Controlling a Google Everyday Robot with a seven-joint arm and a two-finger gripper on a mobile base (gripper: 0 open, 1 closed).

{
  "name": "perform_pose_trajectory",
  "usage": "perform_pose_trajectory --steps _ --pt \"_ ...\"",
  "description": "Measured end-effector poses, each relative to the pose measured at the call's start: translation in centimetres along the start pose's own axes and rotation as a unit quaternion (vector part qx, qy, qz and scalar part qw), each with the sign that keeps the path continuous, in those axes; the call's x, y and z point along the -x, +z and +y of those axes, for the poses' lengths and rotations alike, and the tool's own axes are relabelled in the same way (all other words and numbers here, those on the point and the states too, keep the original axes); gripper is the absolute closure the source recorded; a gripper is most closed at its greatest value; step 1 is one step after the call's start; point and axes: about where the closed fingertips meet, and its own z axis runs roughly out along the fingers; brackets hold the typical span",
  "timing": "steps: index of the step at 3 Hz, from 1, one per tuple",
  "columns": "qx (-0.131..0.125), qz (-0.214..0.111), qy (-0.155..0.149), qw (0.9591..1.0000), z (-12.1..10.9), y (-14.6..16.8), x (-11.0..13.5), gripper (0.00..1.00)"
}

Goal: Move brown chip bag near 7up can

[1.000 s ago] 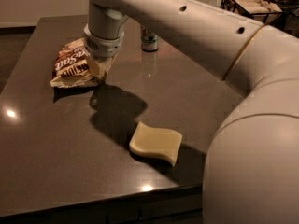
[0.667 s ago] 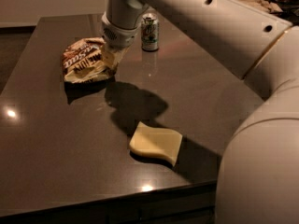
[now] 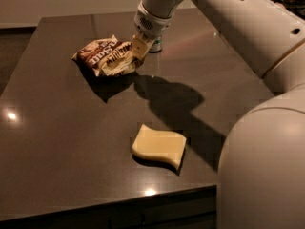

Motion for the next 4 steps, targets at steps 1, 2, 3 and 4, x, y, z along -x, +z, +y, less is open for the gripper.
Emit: perform_pose_trajectory --steps 1,2,3,4 --pt "-0.005 0.016 0.000 0.9999 -3.2 0.3 -2.3 1.00" --pt "-0.017 0.026 0.016 0.9994 -6.0 0.3 -5.0 1.00" --pt "-0.035 0.025 0.041 0.9982 -8.1 -0.6 -7.2 1.00" --pt "-0.051 0.025 0.059 0.9966 -9.5 -1.5 -8.6 1.00"
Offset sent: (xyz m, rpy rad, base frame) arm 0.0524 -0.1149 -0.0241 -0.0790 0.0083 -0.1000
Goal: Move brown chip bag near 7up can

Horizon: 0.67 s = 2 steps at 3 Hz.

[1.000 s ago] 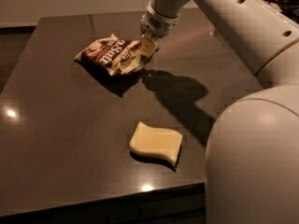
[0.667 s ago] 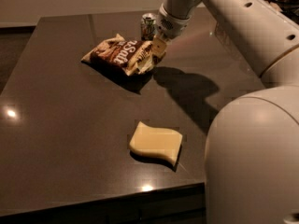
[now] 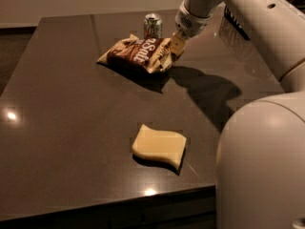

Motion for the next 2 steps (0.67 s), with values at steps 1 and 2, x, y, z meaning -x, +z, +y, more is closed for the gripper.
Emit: perform_pose_trajectory --steps 1,2 --pt "-0.008 0.000 0.006 0.9999 -0.92 -0.37 -0.84 0.85" --pt "-0.008 0.000 0.006 1.0000 -0.97 -0.05 -0.81 0.61"
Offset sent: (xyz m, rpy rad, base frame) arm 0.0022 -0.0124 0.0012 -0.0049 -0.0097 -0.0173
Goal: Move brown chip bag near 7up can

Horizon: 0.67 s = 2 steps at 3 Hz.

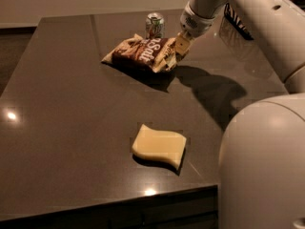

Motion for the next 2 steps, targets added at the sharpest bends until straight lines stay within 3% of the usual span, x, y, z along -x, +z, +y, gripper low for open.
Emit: perform_pose_trajectory --steps 2 --pt "0.002 0.001 -0.001 1.0000 0.06 0.73 0.17 0.14"
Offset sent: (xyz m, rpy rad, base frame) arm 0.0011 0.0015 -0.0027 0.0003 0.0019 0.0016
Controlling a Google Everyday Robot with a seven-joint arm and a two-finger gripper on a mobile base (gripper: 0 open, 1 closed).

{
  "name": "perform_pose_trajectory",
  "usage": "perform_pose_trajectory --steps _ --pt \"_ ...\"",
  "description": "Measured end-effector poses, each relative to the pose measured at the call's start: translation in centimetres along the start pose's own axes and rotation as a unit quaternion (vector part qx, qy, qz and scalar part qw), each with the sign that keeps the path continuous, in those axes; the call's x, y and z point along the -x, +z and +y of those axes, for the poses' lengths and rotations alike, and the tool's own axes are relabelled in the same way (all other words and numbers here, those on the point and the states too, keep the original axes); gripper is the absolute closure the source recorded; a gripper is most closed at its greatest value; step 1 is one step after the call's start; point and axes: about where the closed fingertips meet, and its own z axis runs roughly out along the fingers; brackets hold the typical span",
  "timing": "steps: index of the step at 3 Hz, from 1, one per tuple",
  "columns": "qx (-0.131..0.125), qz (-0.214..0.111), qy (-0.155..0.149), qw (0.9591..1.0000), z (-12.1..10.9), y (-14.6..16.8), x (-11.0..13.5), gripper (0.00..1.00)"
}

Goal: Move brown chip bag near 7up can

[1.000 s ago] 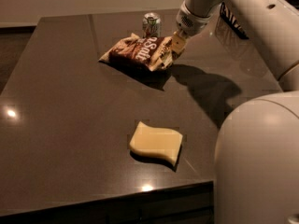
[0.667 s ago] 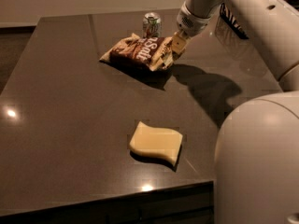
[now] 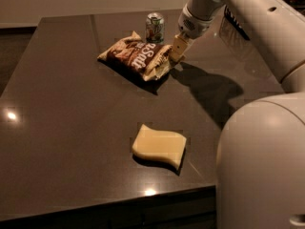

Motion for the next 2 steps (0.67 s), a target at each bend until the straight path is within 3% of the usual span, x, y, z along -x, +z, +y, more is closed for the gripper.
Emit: perform_pose_trajectory --steps 1,2 --pt "0.001 0.001 0.000 1.0000 0.03 0.35 0.07 0.00" --pt "0.001 0.001 0.000 1.0000 0.03 0.36 0.07 0.00"
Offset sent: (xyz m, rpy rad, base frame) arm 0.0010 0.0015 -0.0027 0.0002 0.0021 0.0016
